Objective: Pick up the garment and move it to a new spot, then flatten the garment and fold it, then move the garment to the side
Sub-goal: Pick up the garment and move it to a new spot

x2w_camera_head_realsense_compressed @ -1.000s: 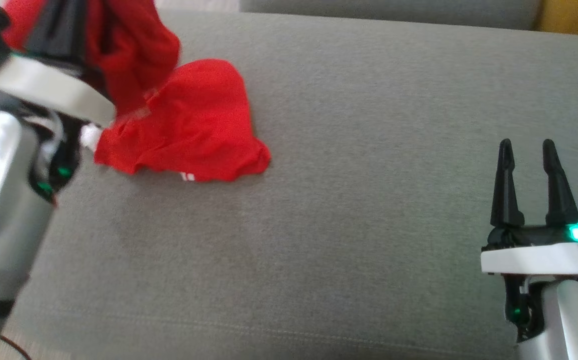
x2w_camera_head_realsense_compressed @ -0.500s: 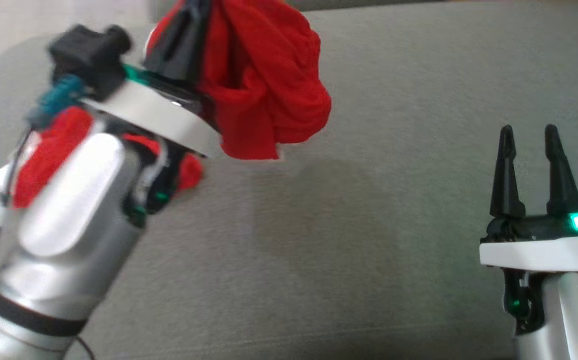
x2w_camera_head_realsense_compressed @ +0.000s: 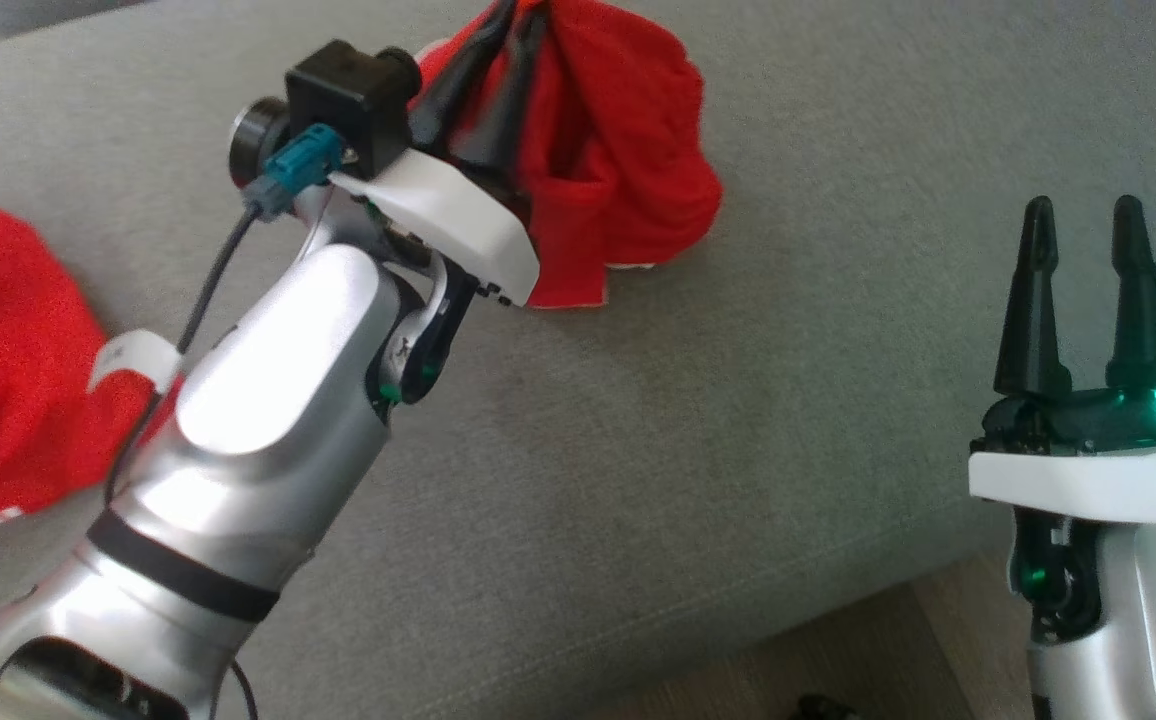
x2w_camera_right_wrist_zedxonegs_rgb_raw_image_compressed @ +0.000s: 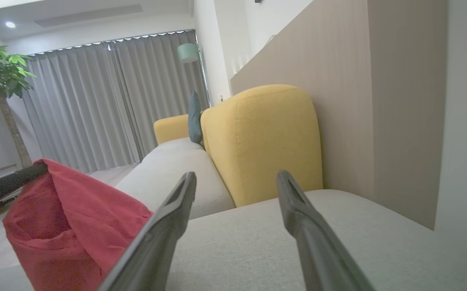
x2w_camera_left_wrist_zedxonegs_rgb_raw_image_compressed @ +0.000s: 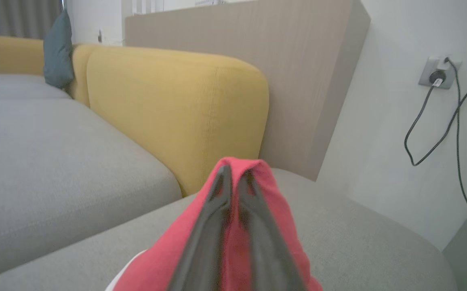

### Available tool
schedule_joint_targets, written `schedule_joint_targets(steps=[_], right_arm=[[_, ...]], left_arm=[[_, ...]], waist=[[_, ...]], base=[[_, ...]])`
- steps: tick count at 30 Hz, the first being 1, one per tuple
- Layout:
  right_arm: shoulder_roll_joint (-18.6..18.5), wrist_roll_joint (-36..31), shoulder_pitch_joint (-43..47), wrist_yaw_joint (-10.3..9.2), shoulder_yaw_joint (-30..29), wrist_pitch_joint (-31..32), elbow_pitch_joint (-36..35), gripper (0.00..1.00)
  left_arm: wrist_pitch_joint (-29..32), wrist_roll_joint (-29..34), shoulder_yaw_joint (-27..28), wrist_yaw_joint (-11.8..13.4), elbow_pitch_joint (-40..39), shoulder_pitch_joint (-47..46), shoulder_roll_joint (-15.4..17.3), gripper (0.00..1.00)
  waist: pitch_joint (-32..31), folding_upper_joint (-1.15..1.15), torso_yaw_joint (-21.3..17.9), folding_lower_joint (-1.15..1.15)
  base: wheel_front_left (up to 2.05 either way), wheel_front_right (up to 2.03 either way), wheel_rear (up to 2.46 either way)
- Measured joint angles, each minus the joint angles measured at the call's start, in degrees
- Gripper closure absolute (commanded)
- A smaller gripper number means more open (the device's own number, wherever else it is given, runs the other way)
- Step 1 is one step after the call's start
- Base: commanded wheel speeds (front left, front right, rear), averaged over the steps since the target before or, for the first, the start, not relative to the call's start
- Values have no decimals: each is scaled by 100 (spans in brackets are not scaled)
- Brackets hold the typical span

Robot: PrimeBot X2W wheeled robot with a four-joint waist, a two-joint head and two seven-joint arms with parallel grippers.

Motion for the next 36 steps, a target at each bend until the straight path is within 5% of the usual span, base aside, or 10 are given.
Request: schedule_joint_targets(steps=[8, 15, 23, 30, 36], right_arm=[[2, -22, 1, 0, -77, -1, -5, 0], [1, -404, 19, 0, -167, -3, 80, 0], [1, -745, 282, 0, -80, -3, 350, 0], [2, -877, 505, 0, 1, -3, 571, 0], [1, -915, 509, 0, -3, -3, 676, 0]], left_arm=[[-266, 73, 29, -138, 684, 3, -220, 0], [-291, 501, 660, 10, 169, 604, -42, 0], [-328, 1054, 1280, 197, -626, 2486, 163, 0], [-328, 1403, 1980, 196, -1296, 3864, -92, 0], [-330, 1777, 2317, -132, -1497, 4087, -458, 0]], waist=[[202, 0, -74, 0], [-71, 0, 664, 0], [-563, 0, 1519, 0], [-978, 0, 2031, -1], [-1090, 0, 2275, -1]], base=[[0, 0, 0], [0, 0, 0], [0, 0, 0], [0, 0, 0], [0, 0, 0]])
